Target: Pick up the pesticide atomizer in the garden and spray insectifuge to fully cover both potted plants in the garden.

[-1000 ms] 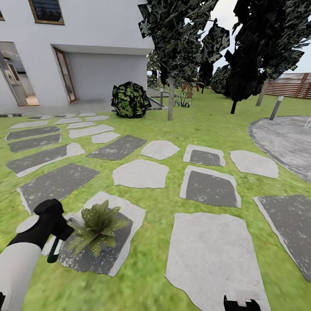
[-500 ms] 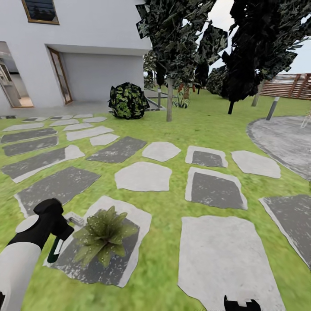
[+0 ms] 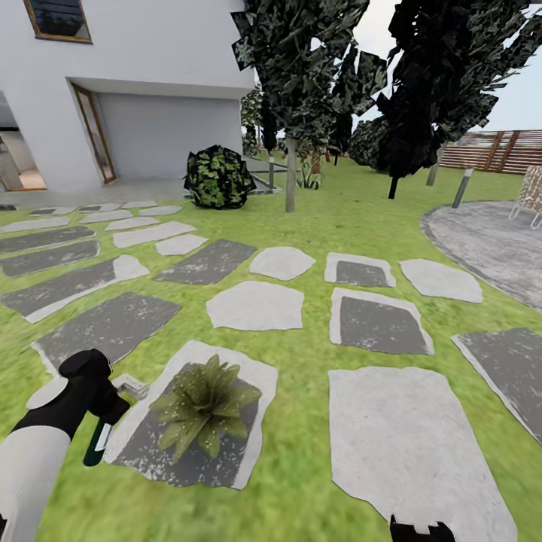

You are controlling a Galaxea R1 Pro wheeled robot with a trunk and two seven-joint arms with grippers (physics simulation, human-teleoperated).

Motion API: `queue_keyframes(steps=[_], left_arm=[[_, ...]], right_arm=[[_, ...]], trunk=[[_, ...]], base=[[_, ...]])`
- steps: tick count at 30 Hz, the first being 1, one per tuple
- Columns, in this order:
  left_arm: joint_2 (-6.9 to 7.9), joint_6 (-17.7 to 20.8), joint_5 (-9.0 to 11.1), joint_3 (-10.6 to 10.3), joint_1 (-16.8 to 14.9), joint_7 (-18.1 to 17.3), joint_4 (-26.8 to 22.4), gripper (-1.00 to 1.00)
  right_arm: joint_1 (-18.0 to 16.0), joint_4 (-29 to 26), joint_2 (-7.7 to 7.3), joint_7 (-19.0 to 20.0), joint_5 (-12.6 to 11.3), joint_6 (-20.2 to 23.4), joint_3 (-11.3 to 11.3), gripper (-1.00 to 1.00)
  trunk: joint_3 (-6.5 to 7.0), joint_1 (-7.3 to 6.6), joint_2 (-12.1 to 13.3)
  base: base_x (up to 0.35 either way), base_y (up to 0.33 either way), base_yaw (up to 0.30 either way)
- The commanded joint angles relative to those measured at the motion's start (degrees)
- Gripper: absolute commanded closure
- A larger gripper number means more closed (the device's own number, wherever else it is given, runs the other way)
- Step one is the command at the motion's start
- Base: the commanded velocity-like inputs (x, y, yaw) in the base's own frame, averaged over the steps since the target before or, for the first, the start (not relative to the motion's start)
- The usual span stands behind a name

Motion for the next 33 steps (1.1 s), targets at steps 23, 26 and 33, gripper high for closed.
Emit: queue_keyframes(steps=[23, 26, 33], left_arm=[[0.96, -59.3, 5.82, 43.96, 9.0, 15.78, 24.04, 1.0], [0.62, -60.72, 5.35, 41.91, 9.22, 18.75, 26.74, 1.0], [-4.82, -61.23, 4.91, 16.95, 8.93, 16.4, 28.74, 1.0]], right_arm=[[-0.11, -4.11, 0.15, 6.36, 3.45, -0.09, 4.82, -1.0], [-0.12, -10.9, -0.3, 17.74, 6.48, 0.08, 8.27, -1.0], [-0.12, -24.04, -1.11, 46.94, 18.83, 0.58, 9.29, -1.0]], trunk=[[-0.05, -0.04, -0.02], [-0.05, -0.04, -0.02], [-0.05, -0.04, -0.02]], base=[[-0.242, 0.222, 0.0], [-0.015, 0.014, 0.0], [-0.001, 0.001, 0.0]])
